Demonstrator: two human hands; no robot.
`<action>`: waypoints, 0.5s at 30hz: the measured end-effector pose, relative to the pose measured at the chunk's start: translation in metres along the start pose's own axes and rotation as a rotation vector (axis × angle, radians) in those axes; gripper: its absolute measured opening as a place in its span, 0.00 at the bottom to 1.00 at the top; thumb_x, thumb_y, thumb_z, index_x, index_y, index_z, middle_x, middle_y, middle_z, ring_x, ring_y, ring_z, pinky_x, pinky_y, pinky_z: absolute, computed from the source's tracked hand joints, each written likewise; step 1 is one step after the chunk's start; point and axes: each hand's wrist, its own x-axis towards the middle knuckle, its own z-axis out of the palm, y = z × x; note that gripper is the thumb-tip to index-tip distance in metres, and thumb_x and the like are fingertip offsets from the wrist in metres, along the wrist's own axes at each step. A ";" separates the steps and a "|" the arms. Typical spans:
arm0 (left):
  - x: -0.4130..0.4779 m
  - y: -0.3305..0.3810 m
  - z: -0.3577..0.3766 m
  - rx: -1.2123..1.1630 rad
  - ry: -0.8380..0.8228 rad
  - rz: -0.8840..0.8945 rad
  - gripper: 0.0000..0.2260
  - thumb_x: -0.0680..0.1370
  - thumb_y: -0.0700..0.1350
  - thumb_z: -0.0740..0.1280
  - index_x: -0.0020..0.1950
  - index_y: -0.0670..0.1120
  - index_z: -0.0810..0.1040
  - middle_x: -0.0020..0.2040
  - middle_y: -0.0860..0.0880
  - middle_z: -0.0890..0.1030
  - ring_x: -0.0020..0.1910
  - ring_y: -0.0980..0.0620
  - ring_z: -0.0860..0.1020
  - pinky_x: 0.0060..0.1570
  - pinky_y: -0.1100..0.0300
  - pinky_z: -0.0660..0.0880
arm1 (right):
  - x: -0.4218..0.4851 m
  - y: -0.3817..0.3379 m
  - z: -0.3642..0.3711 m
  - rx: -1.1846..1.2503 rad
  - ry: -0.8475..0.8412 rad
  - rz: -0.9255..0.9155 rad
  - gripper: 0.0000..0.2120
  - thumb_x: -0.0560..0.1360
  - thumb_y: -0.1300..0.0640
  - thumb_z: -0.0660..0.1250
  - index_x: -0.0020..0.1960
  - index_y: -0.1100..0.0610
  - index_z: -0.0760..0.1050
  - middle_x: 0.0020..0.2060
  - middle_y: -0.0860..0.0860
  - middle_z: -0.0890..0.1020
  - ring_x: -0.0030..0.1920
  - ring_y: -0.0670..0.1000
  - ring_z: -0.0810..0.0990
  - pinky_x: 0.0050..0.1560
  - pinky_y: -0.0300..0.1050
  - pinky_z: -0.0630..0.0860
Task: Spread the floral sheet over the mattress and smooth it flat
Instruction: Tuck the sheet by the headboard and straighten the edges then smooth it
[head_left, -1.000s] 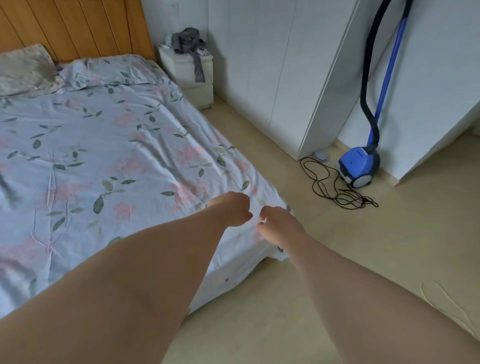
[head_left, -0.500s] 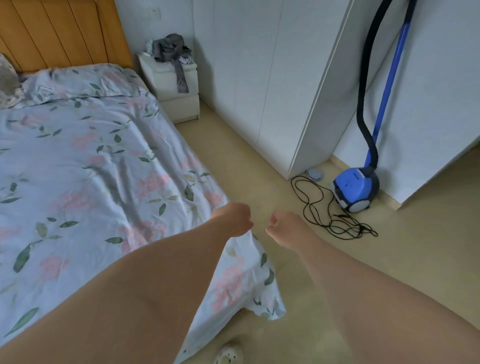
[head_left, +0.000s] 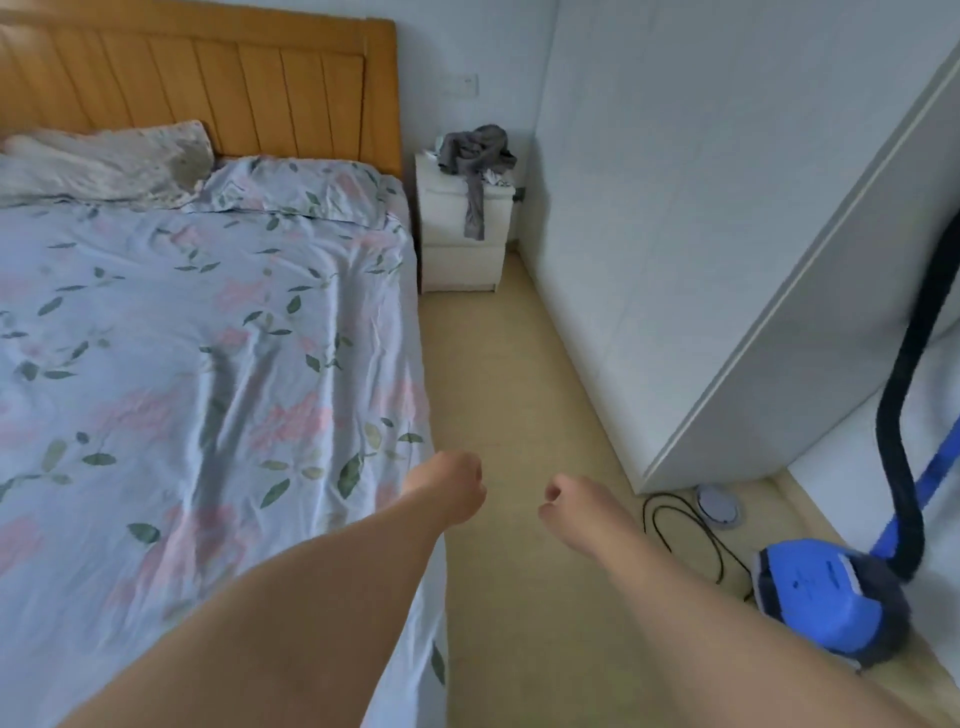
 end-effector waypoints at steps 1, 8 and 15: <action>0.008 0.010 0.002 -0.032 -0.004 -0.043 0.12 0.79 0.44 0.57 0.61 0.47 0.75 0.59 0.47 0.78 0.56 0.47 0.77 0.45 0.60 0.70 | 0.016 0.008 -0.008 -0.036 -0.023 -0.026 0.14 0.76 0.55 0.58 0.59 0.56 0.74 0.59 0.54 0.77 0.58 0.56 0.76 0.55 0.45 0.74; 0.060 0.039 -0.009 -0.201 0.063 -0.263 0.13 0.80 0.45 0.57 0.63 0.47 0.74 0.60 0.47 0.76 0.54 0.47 0.77 0.47 0.58 0.72 | 0.112 0.014 -0.051 -0.176 -0.142 -0.216 0.10 0.75 0.56 0.60 0.55 0.54 0.74 0.57 0.55 0.79 0.57 0.56 0.77 0.49 0.43 0.71; 0.112 -0.015 -0.028 -0.290 0.114 -0.460 0.12 0.80 0.45 0.57 0.62 0.48 0.73 0.57 0.47 0.76 0.48 0.48 0.74 0.42 0.59 0.70 | 0.184 -0.051 -0.045 -0.278 -0.263 -0.459 0.14 0.76 0.55 0.60 0.60 0.55 0.72 0.61 0.54 0.74 0.59 0.56 0.75 0.56 0.44 0.72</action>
